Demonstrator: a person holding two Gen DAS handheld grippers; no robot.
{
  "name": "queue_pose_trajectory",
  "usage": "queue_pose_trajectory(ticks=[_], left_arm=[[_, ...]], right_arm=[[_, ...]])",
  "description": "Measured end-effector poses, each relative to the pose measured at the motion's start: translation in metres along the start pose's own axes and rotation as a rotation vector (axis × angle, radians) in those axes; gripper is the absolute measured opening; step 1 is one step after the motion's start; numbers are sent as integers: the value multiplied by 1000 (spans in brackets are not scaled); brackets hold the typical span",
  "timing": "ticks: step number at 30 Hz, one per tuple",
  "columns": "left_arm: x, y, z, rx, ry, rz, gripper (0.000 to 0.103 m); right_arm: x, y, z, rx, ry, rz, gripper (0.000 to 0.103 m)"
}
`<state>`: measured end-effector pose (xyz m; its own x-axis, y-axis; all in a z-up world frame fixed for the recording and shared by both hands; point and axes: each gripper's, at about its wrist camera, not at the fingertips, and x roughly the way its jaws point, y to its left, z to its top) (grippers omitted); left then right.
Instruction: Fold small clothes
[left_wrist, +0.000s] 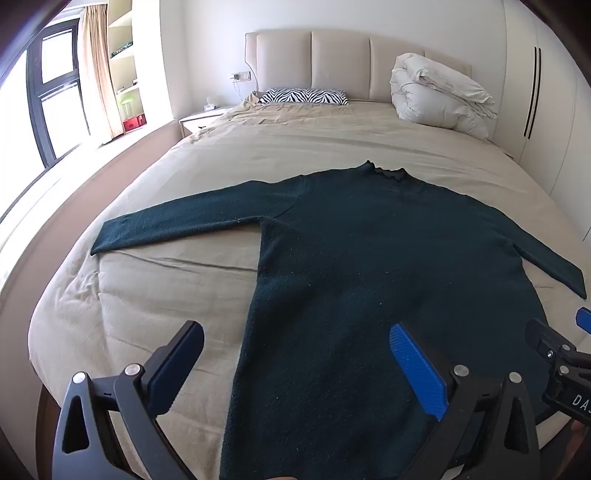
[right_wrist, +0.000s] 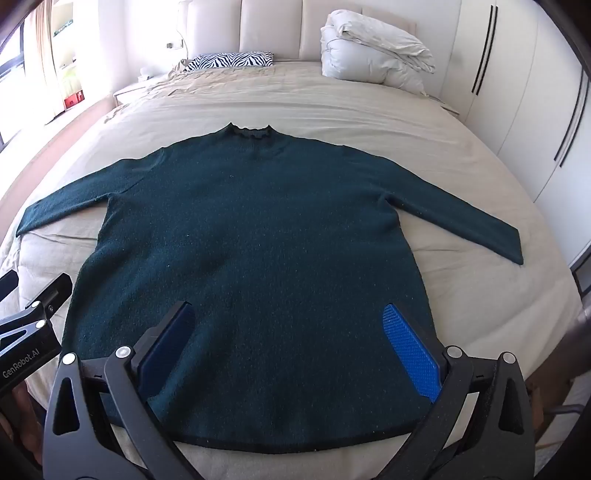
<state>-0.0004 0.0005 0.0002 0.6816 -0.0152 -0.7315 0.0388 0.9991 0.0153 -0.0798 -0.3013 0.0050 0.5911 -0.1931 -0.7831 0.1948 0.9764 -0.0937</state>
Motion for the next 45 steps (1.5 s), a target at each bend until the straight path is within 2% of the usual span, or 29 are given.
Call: queue_pose_trajectory(ticks=[28,29,45], left_arm=[[3,9,-14,-1,9,-6,103],[4,5,-6,-4,8,1,103],[5,4,-8,-6,11,-2,103]], right_arm=[[2,2,-1,0,10,10,103],[1,2,-1,0,10,9,103],[4,5,-2,-2,11,9,103]])
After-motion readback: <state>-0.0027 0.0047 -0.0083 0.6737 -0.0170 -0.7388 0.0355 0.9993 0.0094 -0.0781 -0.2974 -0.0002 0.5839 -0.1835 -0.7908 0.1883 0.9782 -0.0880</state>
